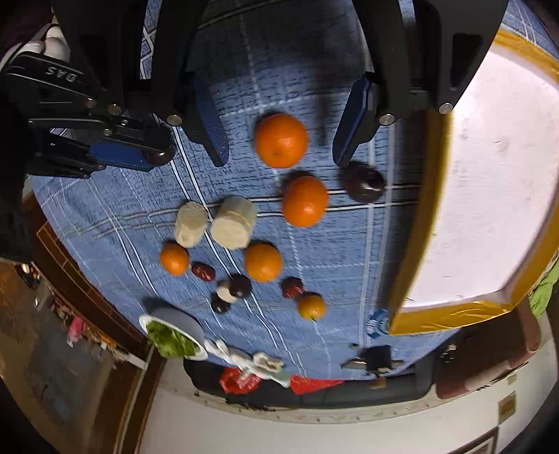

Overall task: Organize fruits
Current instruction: 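Grasp a mandarin orange with the left tool while the right tool grasps a dark plum, then lower the orange into the tray with the left tool while the right tool drops the plum there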

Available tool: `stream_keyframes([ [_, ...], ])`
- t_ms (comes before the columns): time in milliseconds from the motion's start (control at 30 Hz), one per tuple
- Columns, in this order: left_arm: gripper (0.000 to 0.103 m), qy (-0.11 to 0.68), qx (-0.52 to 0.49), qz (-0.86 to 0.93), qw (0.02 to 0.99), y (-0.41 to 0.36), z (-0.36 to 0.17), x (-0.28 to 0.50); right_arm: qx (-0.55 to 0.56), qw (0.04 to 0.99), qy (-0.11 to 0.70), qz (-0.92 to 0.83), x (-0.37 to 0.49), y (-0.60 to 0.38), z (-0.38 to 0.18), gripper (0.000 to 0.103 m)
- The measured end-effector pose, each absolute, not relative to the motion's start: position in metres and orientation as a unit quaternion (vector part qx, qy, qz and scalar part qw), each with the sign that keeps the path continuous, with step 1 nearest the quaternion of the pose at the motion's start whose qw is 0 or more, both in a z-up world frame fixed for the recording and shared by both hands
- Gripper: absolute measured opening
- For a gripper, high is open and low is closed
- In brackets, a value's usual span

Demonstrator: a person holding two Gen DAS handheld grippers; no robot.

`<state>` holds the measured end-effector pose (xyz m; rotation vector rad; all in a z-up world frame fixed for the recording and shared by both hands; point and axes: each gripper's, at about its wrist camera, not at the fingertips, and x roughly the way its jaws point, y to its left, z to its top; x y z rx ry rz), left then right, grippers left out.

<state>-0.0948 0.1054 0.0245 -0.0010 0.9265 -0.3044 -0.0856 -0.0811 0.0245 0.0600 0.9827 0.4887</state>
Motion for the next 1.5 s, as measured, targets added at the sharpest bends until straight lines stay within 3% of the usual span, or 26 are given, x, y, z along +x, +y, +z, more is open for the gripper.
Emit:
stream_keyframes([
  [67, 0.031, 0.455, 0.007, -0.146, 0.878, 0.099, 0.017, -0.091, 0.033, 0.852, 0.467, 0.234, -0.086, -0.082, 0.024, 0.029],
  [300, 0.031, 0.443, -0.025, -0.140, 0.885, 0.114, 0.023, -0.096, 0.029, 0.851, 0.469, 0.234, -0.086, -0.081, 0.023, 0.029],
  [533, 0.031, 0.398, -0.096, -0.092, 0.907, 0.177, 0.058, -0.104, 0.029, 0.851, 0.467, 0.240, -0.084, -0.070, 0.031, 0.028],
  [967, 0.031, 0.384, -0.188, 0.076, 0.901, 0.324, 0.053, -0.122, -0.024, 0.819, 0.430, 0.379, -0.078, 0.087, 0.090, 0.029],
  [1300, 0.032, 0.379, -0.194, 0.095, 0.900, 0.350, 0.051, -0.126, -0.076, 0.789, 0.463, 0.396, -0.066, 0.177, 0.052, 0.029],
  [1400, 0.039, 0.377, -0.199, 0.086, 0.900, 0.352, 0.052, -0.127, -0.081, 0.788, 0.473, 0.387, -0.061, 0.184, 0.041, 0.030],
  [1467, 0.064, 0.371, -0.208, 0.085, 0.901, 0.354, 0.054, -0.129, -0.076, 0.787, 0.478, 0.382, -0.057, 0.186, 0.037, 0.030],
  [1500, 0.066, 0.368, -0.213, 0.085, 0.901, 0.355, 0.055, -0.131, -0.073, 0.786, 0.480, 0.382, -0.055, 0.185, 0.037, 0.030],
])
